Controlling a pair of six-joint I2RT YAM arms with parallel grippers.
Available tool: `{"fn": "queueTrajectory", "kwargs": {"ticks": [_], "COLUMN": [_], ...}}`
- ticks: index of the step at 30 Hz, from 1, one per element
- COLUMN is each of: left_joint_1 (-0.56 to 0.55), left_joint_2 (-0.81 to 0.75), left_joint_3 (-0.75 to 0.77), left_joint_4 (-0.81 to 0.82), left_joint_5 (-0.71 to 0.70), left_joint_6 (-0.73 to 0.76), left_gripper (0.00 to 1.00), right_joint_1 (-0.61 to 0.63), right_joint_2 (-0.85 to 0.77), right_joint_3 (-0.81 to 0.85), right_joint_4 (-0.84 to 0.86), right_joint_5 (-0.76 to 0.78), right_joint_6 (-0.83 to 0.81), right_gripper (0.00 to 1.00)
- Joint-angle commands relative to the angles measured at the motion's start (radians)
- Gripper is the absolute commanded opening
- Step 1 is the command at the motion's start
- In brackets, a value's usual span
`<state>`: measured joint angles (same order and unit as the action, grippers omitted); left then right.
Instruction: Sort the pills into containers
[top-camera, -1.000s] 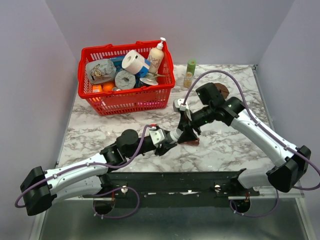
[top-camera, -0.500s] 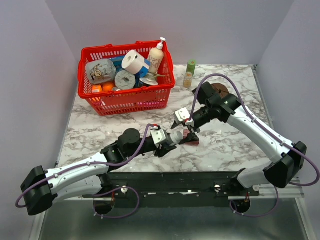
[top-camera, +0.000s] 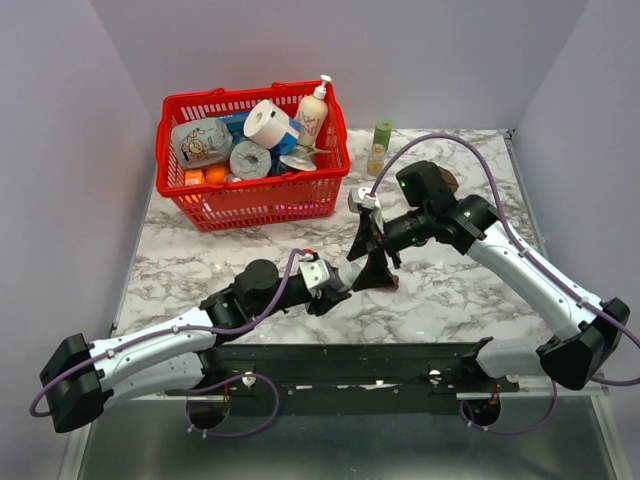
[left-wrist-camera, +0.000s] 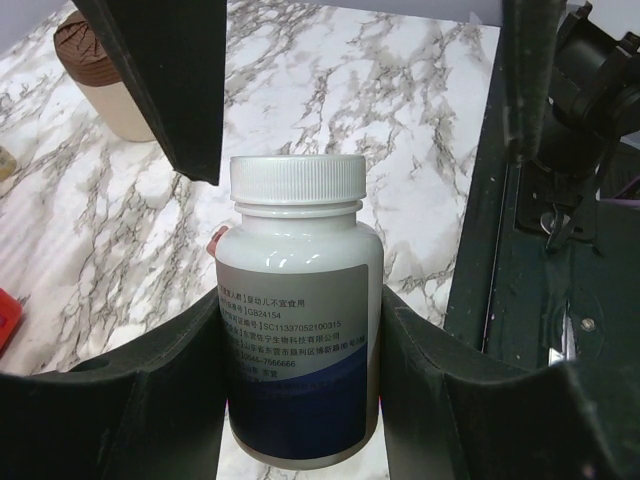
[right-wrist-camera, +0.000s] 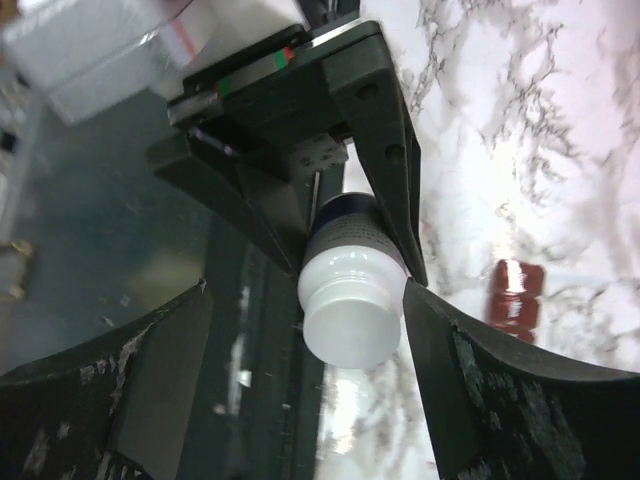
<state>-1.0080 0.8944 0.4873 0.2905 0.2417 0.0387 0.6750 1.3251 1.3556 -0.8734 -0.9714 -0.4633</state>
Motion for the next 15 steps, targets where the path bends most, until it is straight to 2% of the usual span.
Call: {"fn": "queueTrajectory", "kwargs": {"ticks": [1,10,15], "left_joint_1": [-0.004,-0.003,-0.003], "left_joint_2": [-0.012,-0.002,0.005], "left_joint_3": [-0.012,-0.007,-0.006], "left_joint_4": [0.05,0.064,0.067], "left_joint_5": [-0.039,-0.056,-0.059], "left_joint_6": [-0.013,-0.017,-0.016], "left_gripper": [0.0,0.0,0.0], "right_joint_1": [0.006,0.006,0.006], "right_joint_2": [-0.038,-0.004,0.002], "right_joint_3": [-0.044,-0.069,-0.082], "right_joint_4": [0.111,0.125,0.129], "right_joint_5": [0.094,0.154,0.14], "right_joint_6": [0.342,0.361,0.362], "right_gripper": [0.86,0.83,0.74]}}
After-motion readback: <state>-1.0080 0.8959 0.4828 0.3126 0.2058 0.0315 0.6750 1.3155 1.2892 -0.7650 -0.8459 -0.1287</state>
